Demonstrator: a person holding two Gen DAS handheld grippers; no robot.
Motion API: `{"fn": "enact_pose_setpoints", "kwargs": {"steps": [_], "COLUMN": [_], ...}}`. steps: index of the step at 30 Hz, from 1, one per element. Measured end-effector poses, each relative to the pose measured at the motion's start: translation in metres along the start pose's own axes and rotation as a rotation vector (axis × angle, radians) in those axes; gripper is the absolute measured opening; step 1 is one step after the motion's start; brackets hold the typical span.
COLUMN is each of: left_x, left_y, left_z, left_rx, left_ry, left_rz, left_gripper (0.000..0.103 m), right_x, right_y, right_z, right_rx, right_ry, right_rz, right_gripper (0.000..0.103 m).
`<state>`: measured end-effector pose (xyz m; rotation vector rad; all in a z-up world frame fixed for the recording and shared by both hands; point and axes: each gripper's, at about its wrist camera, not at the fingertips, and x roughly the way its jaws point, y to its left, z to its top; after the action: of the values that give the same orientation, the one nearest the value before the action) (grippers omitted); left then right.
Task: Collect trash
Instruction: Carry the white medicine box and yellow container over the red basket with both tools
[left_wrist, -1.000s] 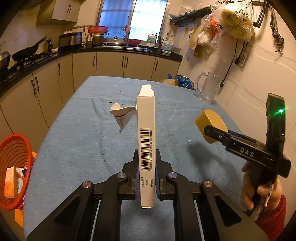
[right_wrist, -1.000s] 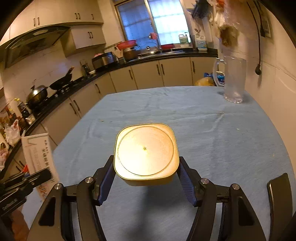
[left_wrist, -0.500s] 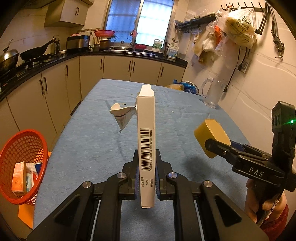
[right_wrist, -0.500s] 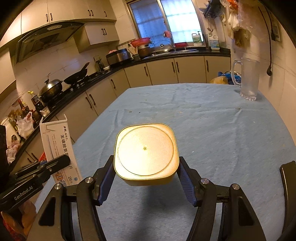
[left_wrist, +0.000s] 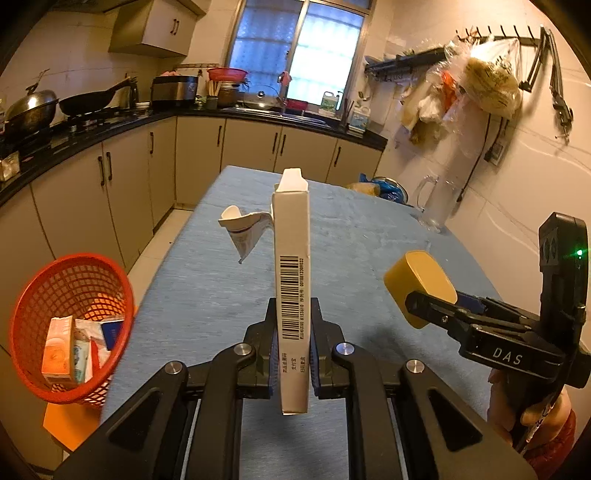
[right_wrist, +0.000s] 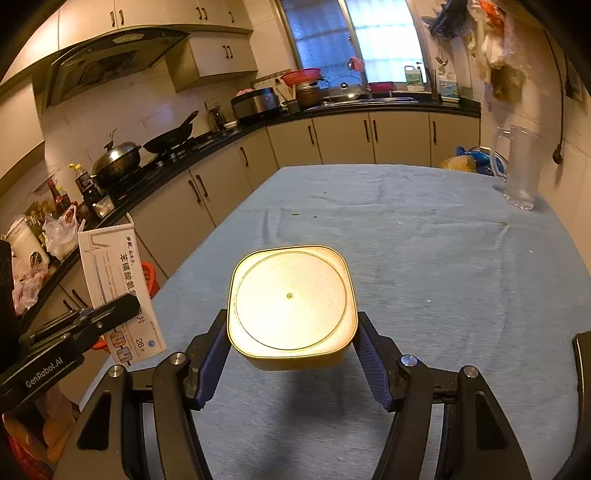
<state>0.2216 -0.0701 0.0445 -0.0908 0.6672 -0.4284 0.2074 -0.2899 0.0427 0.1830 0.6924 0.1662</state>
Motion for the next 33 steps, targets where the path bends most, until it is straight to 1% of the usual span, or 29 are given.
{"fn": "enact_pose_setpoints", "kwargs": {"steps": [8,16,26,33], "left_x": [-0.018,-0.039,-0.058,-0.067], "left_y": [0.028,0.067,0.117,0.161], "left_z": [0.002,0.0,0.003,-0.001], "left_rx": [-0.033,-0.082,-0.141,-0.193], "left_ry": [-0.034,-0.068,-0.102,-0.112], "left_rz": [0.02,0.048,0.108,0.161], "left_gripper": [0.012,0.012,0.012,0.012], "right_x": [0.011,0.028,0.051,0.072], "right_y": [0.031,0.067,0.121,0.16], "right_z": [0.006,0.013,0.019,0.022], "right_rx": [-0.037,-0.081,-0.152,-0.185], "right_ry": [0.019,0.047,0.077,0.112], "right_rz": [0.034,0.076,0.134,0.187], "right_gripper": [0.07,0.07,0.07,0.07]}}
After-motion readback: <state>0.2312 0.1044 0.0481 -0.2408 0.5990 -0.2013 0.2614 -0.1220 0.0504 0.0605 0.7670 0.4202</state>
